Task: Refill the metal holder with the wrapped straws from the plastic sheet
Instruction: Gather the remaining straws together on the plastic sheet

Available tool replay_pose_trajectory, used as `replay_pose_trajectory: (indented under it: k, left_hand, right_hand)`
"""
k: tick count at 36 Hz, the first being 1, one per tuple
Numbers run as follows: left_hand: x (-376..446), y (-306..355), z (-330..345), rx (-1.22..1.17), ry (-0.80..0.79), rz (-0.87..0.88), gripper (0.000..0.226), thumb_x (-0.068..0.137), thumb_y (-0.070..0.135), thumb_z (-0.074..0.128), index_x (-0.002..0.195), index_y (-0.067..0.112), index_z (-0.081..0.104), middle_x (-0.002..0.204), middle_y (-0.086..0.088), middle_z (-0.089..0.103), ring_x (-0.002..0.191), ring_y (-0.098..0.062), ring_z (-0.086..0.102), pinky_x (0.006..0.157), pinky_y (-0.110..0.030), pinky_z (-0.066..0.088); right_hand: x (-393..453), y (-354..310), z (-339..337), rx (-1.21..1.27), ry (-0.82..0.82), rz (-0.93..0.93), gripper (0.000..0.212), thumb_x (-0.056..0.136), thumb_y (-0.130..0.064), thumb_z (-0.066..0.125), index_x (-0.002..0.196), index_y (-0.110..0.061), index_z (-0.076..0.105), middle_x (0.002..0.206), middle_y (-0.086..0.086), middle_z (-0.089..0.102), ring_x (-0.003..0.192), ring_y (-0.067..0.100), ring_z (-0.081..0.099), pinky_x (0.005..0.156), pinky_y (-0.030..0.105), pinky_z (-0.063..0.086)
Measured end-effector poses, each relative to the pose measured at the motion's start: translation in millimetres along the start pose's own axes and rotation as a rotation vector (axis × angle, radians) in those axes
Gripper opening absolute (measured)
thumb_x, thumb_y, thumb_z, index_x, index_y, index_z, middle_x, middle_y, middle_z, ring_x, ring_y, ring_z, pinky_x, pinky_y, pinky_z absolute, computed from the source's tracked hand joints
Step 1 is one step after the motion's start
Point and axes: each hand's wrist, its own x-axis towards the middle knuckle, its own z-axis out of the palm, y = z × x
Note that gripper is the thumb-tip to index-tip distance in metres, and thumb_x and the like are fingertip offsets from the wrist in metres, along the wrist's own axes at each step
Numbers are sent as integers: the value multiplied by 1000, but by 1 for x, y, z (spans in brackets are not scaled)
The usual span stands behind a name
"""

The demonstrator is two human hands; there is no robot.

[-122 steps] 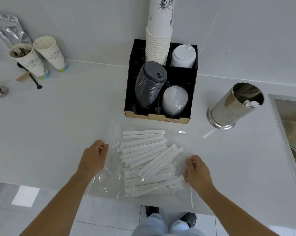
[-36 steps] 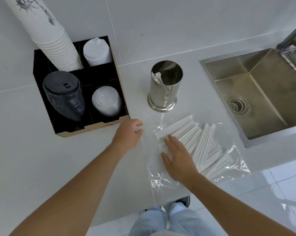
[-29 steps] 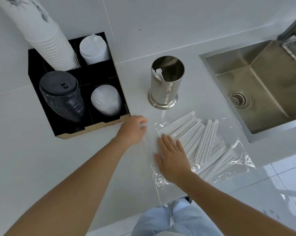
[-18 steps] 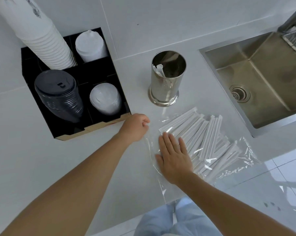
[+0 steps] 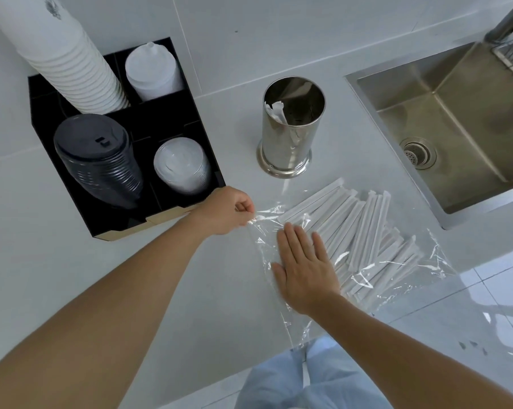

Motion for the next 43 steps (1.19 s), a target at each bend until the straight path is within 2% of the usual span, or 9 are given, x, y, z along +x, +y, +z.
replay_pose_trajectory:
  k: [5, 9, 11, 18, 21, 27, 31, 35, 43]
  left_hand:
    - [-7, 0, -6, 55, -54, 51, 10, 81, 18, 66, 80, 28, 64, 86, 5, 70, 70, -8, 63, 55, -23, 50]
    - [-8, 8, -4, 292, -170, 61, 30, 77, 33, 66, 104, 45, 61, 94, 20, 63, 89, -5, 59, 74, -28, 52]
    - [-7, 14, 0, 428, -188, 126, 31, 83, 27, 65, 113, 34, 64, 96, 15, 58, 89, -9, 54, 76, -25, 43]
    - [-16, 9, -7, 480, -160, 215, 13, 89, 21, 59, 90, 21, 72, 84, 14, 57, 77, -5, 53, 59, -10, 33]
    - [-22, 5, -8, 532, -139, 200, 13, 87, 24, 58, 92, 25, 70, 86, 14, 56, 83, -9, 54, 64, -22, 35]
    - [-26, 16, 17, 604, -219, 235, 33, 89, 29, 57, 122, 33, 59, 120, 9, 58, 109, -14, 52, 85, -31, 43]
    - [-27, 14, 33, 630, -226, 247, 22, 94, 26, 46, 101, 31, 67, 101, 7, 53, 98, -23, 57, 72, -32, 42]
    - [-31, 6, 34, 588, -202, 234, 22, 93, 22, 47, 93, 26, 68, 92, 10, 48, 93, -21, 56, 76, -34, 47]
    - [-52, -8, 26, 543, -157, 178, 18, 90, 22, 50, 97, 25, 67, 101, 7, 61, 93, -20, 59, 78, -38, 50]
  right_hand:
    - [0, 0, 0, 4, -11, -1, 67, 99, -47, 7, 150, -8, 25, 158, 11, 24, 147, 27, 20, 116, 48, 9]
    - [0, 0, 0, -7, -14, 0, 66, 99, -47, 9, 151, -9, 24, 159, 10, 24, 147, 26, 20, 116, 47, 7]
    - [1, 1, 0, -11, -12, -6, 64, 100, -47, 14, 152, -10, 20, 160, 9, 20, 148, 25, 15, 116, 46, 3]
    - [1, 2, -1, -10, -17, -27, 65, 99, -50, 10, 153, -13, 1, 160, 5, -6, 147, 20, -12, 117, 44, -10]
    - [1, 2, -2, -16, -32, -35, 66, 99, -50, 8, 153, -14, -7, 159, 3, -15, 146, 19, -19, 117, 44, -13]
    - [1, 0, -6, -12, -55, -36, 66, 99, -50, 8, 153, -14, -7, 162, 5, -9, 145, 17, -20, 116, 43, -14]
    - [1, 4, -13, -11, -99, -65, 69, 98, -54, 5, 153, -14, -10, 162, 5, -13, 148, 20, -16, 118, 40, -14]
    - [2, 19, -28, -32, -104, -156, 65, 98, -48, 4, 154, -15, 0, 163, 3, -4, 150, 19, -4, 118, 34, -10]
    - [1, 36, -13, -114, -79, -194, 57, 101, -41, 12, 154, -19, 7, 163, 2, 6, 150, 21, 4, 117, 40, -5]
